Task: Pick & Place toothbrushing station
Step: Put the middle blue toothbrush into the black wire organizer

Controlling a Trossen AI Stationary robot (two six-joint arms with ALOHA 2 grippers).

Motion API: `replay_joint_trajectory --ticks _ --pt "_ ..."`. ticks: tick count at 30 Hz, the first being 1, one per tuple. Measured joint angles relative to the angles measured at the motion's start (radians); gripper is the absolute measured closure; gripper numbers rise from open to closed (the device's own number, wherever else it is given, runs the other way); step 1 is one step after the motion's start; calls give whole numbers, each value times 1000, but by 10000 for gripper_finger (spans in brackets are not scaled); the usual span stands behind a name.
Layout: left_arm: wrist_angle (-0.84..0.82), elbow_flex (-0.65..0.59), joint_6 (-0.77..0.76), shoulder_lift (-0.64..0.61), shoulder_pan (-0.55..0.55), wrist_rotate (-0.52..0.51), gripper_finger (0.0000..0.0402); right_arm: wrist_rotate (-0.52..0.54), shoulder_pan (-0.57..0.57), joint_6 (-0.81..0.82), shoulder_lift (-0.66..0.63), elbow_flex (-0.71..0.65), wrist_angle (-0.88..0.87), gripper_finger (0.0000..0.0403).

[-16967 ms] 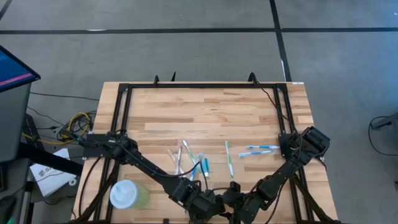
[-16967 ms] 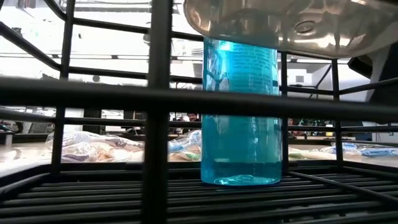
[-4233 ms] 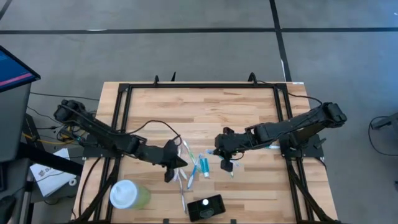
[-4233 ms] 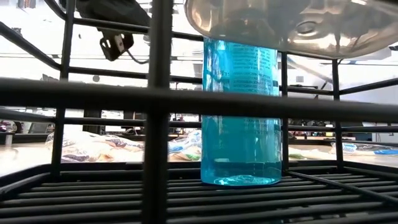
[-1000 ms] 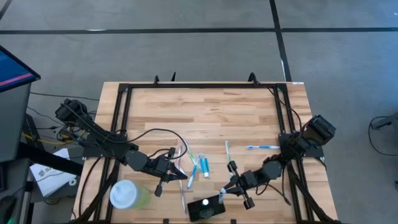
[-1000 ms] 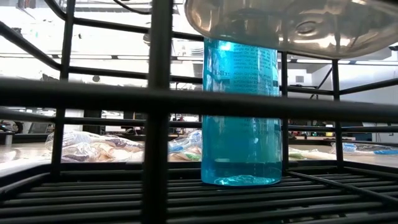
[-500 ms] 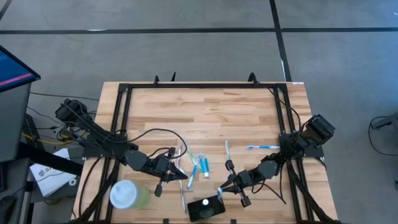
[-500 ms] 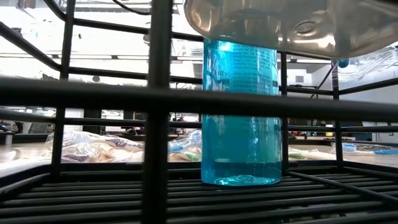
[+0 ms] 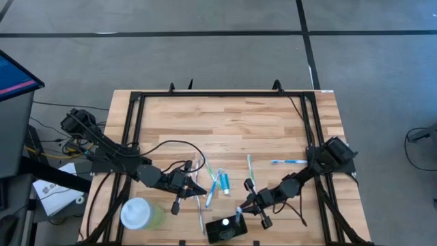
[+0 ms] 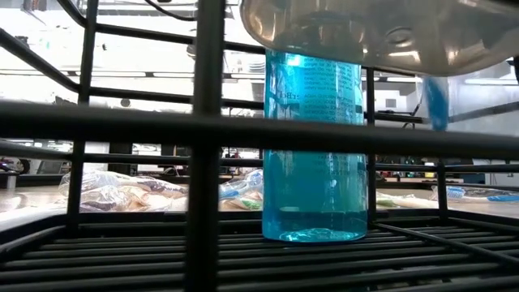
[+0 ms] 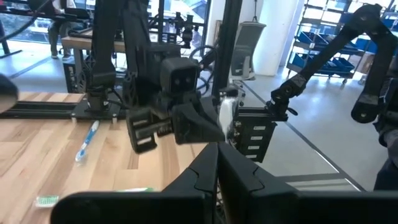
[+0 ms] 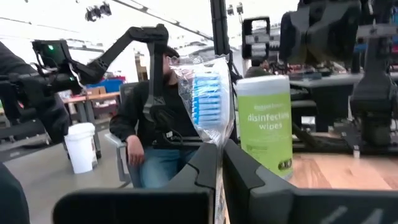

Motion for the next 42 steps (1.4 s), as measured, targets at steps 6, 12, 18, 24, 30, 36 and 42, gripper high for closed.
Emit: replay_joint_trajectory --ticks 6,12,18,24,30,36,42 --pt "5 0 0 0 0 0 398 16 8 2 -3 1 -12 401" --pt "6 0 1 0 0 0 398 12 6 41 -6 1 -69 398" --pt "6 0 1 0 0 1 398 12 6 60 -6 1 -76 374" --pt "6 0 2 0 1 1 398 12 -6 114 -6 1 -121 347" --pt "7 0 2 0 1 3 398 23 -6 111 -6 2 -129 331" --pt "7 0 2 0 1 5 398 40 -5 110 -6 1 -127 285" --pt "7 0 0 0 1 4 398 65 -2 73 -6 2 -117 264"
